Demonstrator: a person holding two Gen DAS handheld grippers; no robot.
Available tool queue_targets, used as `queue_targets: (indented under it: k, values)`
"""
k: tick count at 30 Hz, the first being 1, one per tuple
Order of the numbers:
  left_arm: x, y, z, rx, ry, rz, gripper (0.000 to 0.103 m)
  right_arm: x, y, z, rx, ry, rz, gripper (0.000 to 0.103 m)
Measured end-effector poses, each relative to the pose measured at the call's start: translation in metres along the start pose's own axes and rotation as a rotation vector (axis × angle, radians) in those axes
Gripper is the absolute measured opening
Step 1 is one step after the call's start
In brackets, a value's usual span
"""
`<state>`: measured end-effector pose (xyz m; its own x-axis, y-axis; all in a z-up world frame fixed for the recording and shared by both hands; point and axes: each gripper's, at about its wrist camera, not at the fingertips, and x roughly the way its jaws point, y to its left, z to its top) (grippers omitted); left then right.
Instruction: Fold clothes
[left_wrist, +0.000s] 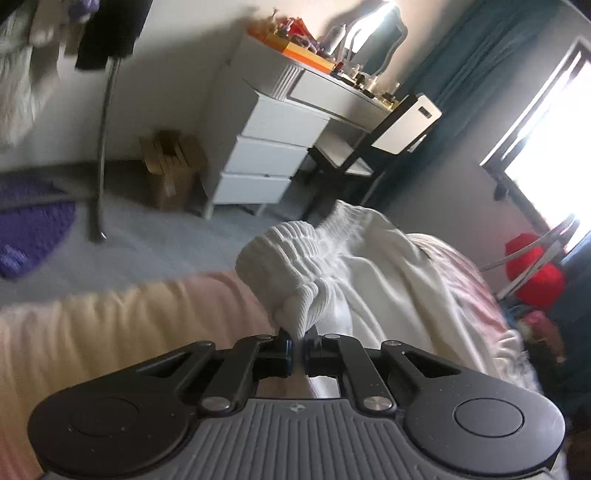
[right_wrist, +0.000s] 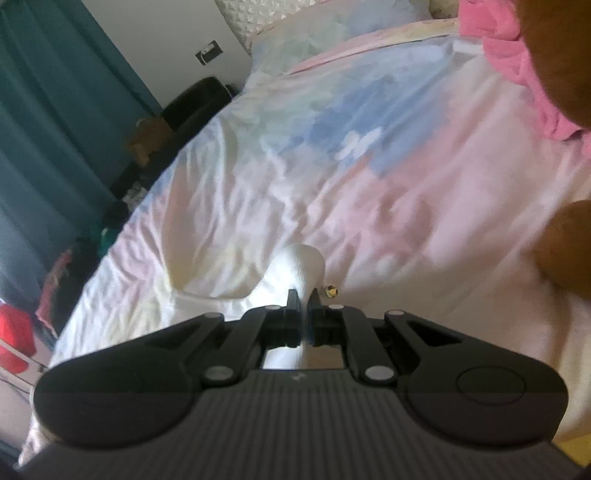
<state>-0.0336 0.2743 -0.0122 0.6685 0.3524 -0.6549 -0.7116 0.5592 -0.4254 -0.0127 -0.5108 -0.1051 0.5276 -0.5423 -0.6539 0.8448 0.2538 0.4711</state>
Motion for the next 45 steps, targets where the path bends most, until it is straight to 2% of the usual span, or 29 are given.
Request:
queue_targets:
  k: [4,7,8,9,10,11,12,13,16,19,22,24,26,30,33,37,40,45]
  values:
    - [0.01,-0.003,-0.004,0.066,0.056,0.071,0.007,0.003,0.001,-0.003,-0.014,0.023,-0.05,0.008]
    - [0.008,-0.012,-0.005,0.113,0.051,0.089,0.015,0.004,0.003,-0.004,-0.029,0.032,-0.072,0.013]
    - [0.007,-0.015,-0.005,0.127,0.046,0.093,0.022,0.003,0.006,-0.003,-0.047,0.027,-0.077,0.02]
    - [0.006,-0.022,-0.008,0.157,0.031,0.104,0.036,-0.001,0.009,-0.002,-0.066,0.007,-0.08,0.03]
    - [0.004,-0.029,-0.01,0.188,0.015,0.116,0.045,-0.004,0.012,-0.001,-0.084,-0.016,-0.083,0.037]
    - [0.003,-0.036,-0.013,0.218,-0.001,0.128,0.061,-0.008,0.015,0.0,-0.102,-0.039,-0.086,0.055]
    - [-0.002,-0.044,-0.016,0.258,-0.035,0.126,0.071,-0.014,0.021,-0.003,-0.131,-0.051,-0.057,0.072]
    - [-0.007,-0.052,-0.019,0.297,-0.069,0.123,0.074,-0.021,0.028,-0.006,-0.161,-0.062,-0.021,0.078]
    - [-0.027,-0.074,-0.031,0.37,-0.151,0.058,0.082,-0.04,0.049,-0.015,-0.251,-0.093,0.084,0.077]
    - [-0.039,-0.108,-0.048,0.453,-0.181,-0.043,0.084,-0.06,0.069,-0.025,-0.341,-0.125,0.19,0.077]
    - [-0.042,-0.159,-0.074,0.565,-0.194,-0.169,0.089,-0.079,0.09,-0.034,-0.43,-0.156,0.297,0.077]
    - [-0.036,-0.194,-0.094,0.624,-0.188,-0.243,0.09,-0.09,0.105,-0.055,-0.484,-0.125,0.388,0.077]
    - [-0.027,-0.232,-0.12,0.695,-0.209,-0.281,0.09,-0.096,0.119,-0.075,-0.536,-0.075,0.467,0.077]
    - [-0.009,-0.309,-0.172,0.837,-0.25,-0.356,0.09,-0.094,0.146,-0.108,-0.646,0.012,0.549,0.077]
    - [0.029,-0.362,-0.199,0.9,-0.209,-0.389,0.09,-0.091,0.16,-0.122,-0.708,0.019,0.583,0.077]
    - [0.093,-0.426,-0.239,0.96,-0.111,-0.39,0.09,-0.079,0.175,-0.132,-0.736,0.011,0.602,0.077]
    - [0.143,-0.459,-0.261,0.998,-0.034,-0.44,0.09,-0.065,0.184,-0.14,-0.754,0.006,0.607,0.077]
    - [0.216,-0.508,-0.285,1.029,-0.045,-0.366,0.081,-0.037,0.187,-0.144,-0.75,-0.007,0.583,0.077]
